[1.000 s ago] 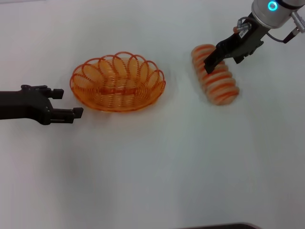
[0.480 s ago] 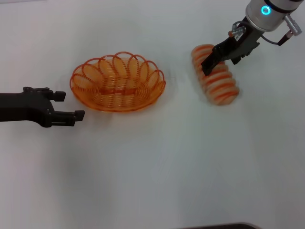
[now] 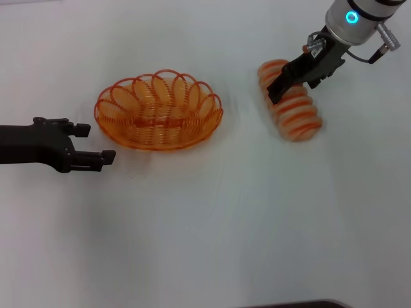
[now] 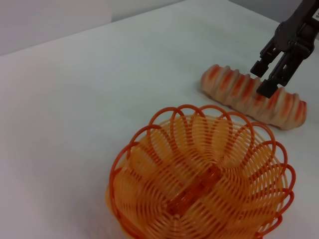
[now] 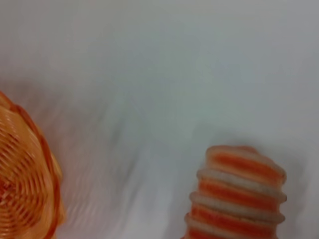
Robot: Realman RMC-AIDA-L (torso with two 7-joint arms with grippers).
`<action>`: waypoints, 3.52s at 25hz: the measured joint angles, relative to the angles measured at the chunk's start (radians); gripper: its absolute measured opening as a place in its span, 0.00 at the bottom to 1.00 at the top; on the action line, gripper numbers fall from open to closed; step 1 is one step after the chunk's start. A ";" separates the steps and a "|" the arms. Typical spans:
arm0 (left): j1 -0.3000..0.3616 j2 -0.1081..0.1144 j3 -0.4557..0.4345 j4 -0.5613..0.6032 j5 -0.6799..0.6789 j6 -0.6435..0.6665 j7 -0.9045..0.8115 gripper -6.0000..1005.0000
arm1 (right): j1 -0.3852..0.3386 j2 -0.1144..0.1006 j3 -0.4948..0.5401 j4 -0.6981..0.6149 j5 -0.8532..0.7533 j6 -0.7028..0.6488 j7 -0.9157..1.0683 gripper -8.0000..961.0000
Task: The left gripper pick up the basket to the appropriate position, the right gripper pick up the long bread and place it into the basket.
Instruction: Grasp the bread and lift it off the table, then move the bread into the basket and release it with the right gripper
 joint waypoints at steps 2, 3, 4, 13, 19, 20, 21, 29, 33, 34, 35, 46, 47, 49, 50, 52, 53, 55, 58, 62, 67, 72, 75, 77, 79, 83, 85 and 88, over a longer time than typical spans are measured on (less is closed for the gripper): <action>-0.001 0.000 0.000 0.001 0.000 0.000 0.000 0.85 | 0.000 0.000 -0.001 0.004 -0.001 0.006 0.000 0.98; -0.002 0.000 0.000 0.001 0.000 0.000 0.000 0.85 | 0.001 0.000 -0.001 0.007 -0.002 0.008 -0.001 0.98; -0.003 0.000 0.000 0.002 0.000 0.001 0.001 0.85 | 0.001 0.000 -0.001 0.010 -0.004 0.012 -0.001 0.98; -0.004 0.000 0.000 0.011 0.000 0.003 0.004 0.85 | 0.008 0.000 -0.001 0.035 -0.010 0.033 -0.004 0.98; -0.005 0.000 0.012 0.011 0.000 0.005 0.004 0.85 | 0.014 0.004 -0.004 0.054 -0.010 0.041 -0.011 0.96; -0.005 0.000 0.013 0.011 0.000 0.005 0.004 0.85 | 0.016 0.005 -0.007 0.059 -0.010 0.044 -0.012 0.95; -0.004 0.000 0.013 0.011 0.000 0.005 0.004 0.85 | 0.017 0.006 -0.010 0.063 -0.010 0.046 -0.013 0.94; 0.000 0.000 0.015 0.011 0.000 0.005 0.004 0.85 | 0.019 0.008 -0.029 0.064 -0.009 0.049 -0.014 0.85; 0.002 0.000 0.015 0.011 0.000 0.005 0.004 0.85 | 0.019 0.008 -0.032 0.061 -0.009 0.048 -0.015 0.73; 0.002 0.000 0.015 0.011 0.000 0.005 0.004 0.85 | 0.018 0.008 -0.033 0.060 -0.009 0.047 -0.015 0.69; 0.002 0.000 0.015 0.011 0.000 0.005 0.004 0.85 | 0.018 0.008 -0.035 0.059 -0.009 0.047 -0.015 0.65; 0.002 0.000 0.015 0.013 0.000 0.006 0.004 0.85 | 0.014 0.007 -0.037 0.053 -0.010 0.034 -0.019 0.54; 0.002 0.000 0.015 0.013 0.000 0.007 0.004 0.85 | 0.013 0.006 -0.037 0.053 -0.009 0.032 -0.020 0.53; 0.002 0.000 0.015 0.014 0.000 0.010 0.004 0.85 | 0.013 0.006 -0.037 0.052 -0.009 0.029 -0.021 0.51; 0.002 0.000 0.015 0.014 0.000 0.011 0.004 0.85 | 0.013 0.006 -0.037 0.052 -0.010 0.027 -0.022 0.51; 0.002 0.000 0.015 0.015 0.000 0.012 0.004 0.85 | 0.012 0.006 -0.036 0.051 -0.009 0.025 -0.023 0.49; 0.002 0.000 0.015 0.016 0.000 0.012 0.004 0.85 | 0.012 0.006 -0.035 0.051 -0.008 0.024 -0.024 0.48; 0.002 0.000 0.015 0.016 0.000 0.012 0.004 0.85 | 0.010 0.004 -0.034 0.049 -0.006 0.022 -0.026 0.47; 0.002 0.000 0.015 0.016 0.000 0.013 0.004 0.85 | 0.007 0.002 -0.030 0.037 -0.003 0.017 -0.030 0.45; 0.001 0.000 0.015 0.021 0.000 0.026 0.004 0.85 | -0.006 0.004 -0.029 0.005 -0.002 0.011 -0.040 0.42; 0.003 0.000 0.015 0.037 0.000 0.031 0.000 0.85 | -0.022 0.004 -0.027 -0.016 0.000 0.002 -0.046 0.37; 0.002 0.000 0.015 0.039 0.000 0.037 -0.004 0.85 | -0.049 0.008 -0.025 -0.066 0.010 -0.021 -0.058 0.33; 0.000 0.000 0.015 0.040 0.000 0.038 -0.004 0.85 | -0.074 0.008 -0.019 -0.120 0.035 -0.040 -0.066 0.30; 0.000 0.000 0.015 0.041 0.000 0.040 -0.005 0.85 | -0.092 0.002 -0.016 -0.157 0.064 -0.048 -0.075 0.29; 0.000 0.000 0.015 0.041 0.000 0.044 -0.005 0.85 | -0.108 -0.007 -0.013 -0.187 0.101 -0.053 -0.089 0.28; -0.002 0.000 0.010 0.042 0.000 0.053 -0.006 0.85 | -0.124 -0.037 0.015 -0.208 0.178 -0.054 -0.149 0.28; -0.003 0.000 0.012 0.042 0.000 0.054 -0.006 0.85 | -0.125 -0.053 0.048 -0.209 0.217 -0.058 -0.203 0.28; -0.004 0.000 0.014 0.041 0.000 0.055 -0.007 0.85 | -0.124 -0.080 0.100 -0.211 0.288 -0.074 -0.284 0.28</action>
